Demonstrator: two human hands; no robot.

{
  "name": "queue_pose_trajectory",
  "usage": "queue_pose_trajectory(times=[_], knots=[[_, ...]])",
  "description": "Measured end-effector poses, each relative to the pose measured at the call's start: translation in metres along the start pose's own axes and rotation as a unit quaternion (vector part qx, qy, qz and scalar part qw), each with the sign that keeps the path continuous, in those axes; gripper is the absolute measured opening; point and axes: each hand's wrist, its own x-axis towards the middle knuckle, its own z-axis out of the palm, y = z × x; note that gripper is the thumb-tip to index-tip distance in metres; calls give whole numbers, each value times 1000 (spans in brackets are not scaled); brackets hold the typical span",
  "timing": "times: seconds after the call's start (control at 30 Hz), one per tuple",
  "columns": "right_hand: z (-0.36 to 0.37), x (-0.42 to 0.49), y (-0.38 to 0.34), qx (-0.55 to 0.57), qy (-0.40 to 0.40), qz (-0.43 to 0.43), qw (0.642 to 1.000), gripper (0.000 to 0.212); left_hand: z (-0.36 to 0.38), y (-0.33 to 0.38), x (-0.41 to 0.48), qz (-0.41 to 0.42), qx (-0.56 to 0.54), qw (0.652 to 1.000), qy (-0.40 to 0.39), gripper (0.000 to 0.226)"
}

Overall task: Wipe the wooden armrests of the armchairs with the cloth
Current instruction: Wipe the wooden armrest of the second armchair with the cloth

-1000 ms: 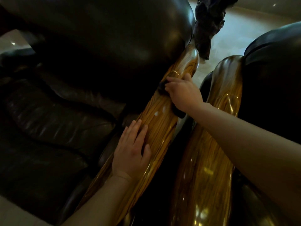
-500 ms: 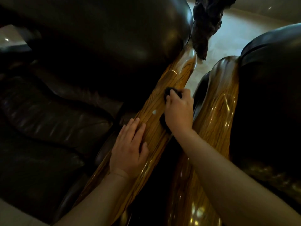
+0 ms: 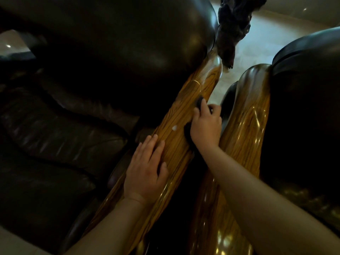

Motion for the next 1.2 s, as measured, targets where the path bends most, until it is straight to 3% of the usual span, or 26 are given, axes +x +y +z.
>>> queue_pose_trajectory(times=[0.07,0.13,0.2,0.3,0.5,0.57,0.7,0.77,0.87,0.97,1.13,1.2], knots=[[1,38,-4,40,7,52,998,41,1,-1,0,0,0,1000,6,55],[2,63,-8,17,0,40,999,37,2,-2,0,3,-2,1000,9,55],[3,69,-11,-24,-37,-7,999,42,3,-2,1,6,-2,1000,10,55],[1,37,-3,10,-72,-75,995,45,1,-1,1,5,-1,1000,3,55],[-3,-31,10,-26,3,-221,975,31,-1,1,1,3,5,1000,2,56],[-5,-10,-4,-35,24,-196,980,27,0,1,2,2,-3,1000,10,56],[-1,2,-28,-34,-14,-129,991,31,3,0,0,2,-10,1000,23,55],[5,-26,-29,-54,-29,-146,987,30,4,0,-2,-16,-26,999,26,56],[10,-70,-20,-190,-62,-178,963,46,0,-3,-5,-28,-43,998,22,56],[4,-99,-11,-236,-79,-198,948,58,-6,-22,-29,16,20,1000,7,58],[0,-132,-1,-294,-140,-352,878,50,-14,-57,-82,30,57,997,-32,67],[2,-108,-8,-319,-116,-354,872,47,-12,-60,-82,31,47,998,-24,67]])
